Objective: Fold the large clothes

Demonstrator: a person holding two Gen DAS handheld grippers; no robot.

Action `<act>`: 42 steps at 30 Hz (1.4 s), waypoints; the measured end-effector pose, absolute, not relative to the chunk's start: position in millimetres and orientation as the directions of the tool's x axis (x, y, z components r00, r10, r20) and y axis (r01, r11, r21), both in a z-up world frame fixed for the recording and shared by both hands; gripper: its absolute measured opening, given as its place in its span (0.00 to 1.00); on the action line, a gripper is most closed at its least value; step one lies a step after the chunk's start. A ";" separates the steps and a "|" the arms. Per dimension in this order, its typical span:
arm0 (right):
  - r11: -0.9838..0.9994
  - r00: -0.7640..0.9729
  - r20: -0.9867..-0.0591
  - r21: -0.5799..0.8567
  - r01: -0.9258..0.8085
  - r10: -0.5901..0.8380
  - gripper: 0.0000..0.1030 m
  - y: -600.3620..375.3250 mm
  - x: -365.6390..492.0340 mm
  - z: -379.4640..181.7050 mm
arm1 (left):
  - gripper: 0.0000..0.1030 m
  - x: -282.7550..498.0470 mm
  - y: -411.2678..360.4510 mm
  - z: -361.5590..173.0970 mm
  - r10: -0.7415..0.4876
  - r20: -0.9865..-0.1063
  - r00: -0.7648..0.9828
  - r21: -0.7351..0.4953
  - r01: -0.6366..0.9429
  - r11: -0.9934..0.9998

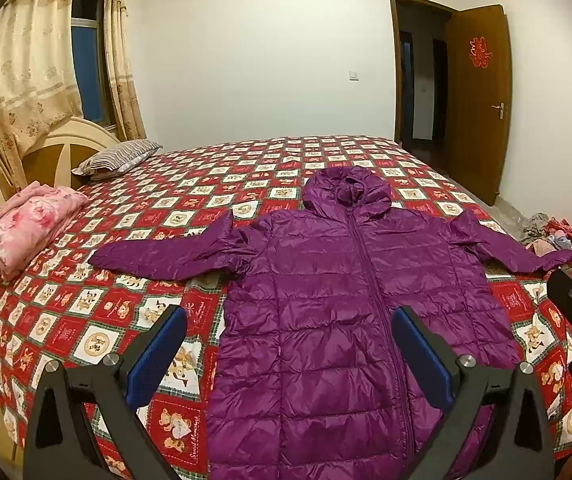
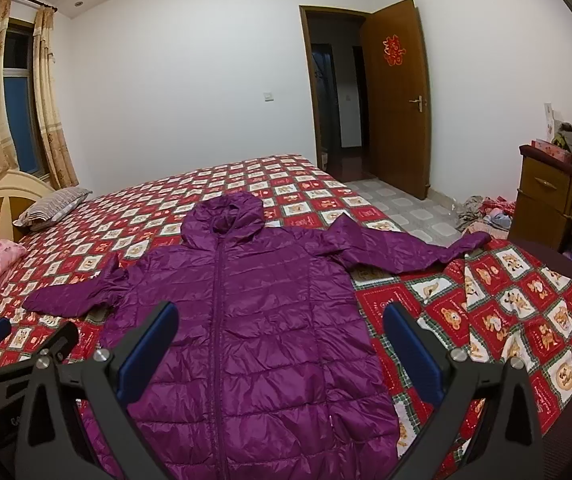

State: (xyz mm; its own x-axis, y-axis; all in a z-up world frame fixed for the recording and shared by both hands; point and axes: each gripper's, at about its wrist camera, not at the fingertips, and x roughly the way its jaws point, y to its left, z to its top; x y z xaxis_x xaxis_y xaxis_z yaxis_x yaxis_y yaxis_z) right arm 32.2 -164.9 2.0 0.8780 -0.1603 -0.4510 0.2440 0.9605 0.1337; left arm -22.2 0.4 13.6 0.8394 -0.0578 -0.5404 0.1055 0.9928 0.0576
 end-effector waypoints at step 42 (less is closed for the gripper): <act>0.582 0.699 -0.663 0.467 0.666 -0.268 0.80 -507.5 104.1 -83.1 | 0.99 108.6 62.3 -66.8 0.043 -0.705 0.707 0.006 -0.054 0.999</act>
State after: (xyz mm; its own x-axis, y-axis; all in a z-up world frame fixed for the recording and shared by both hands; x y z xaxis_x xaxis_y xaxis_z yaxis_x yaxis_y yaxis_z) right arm 104.1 -507.5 -83.1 0.6991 -0.2683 -0.6628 0.6660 0.5817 0.4670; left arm 108.6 62.3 -66.8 0.7075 0.0427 -0.7055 -0.0540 0.9985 0.0063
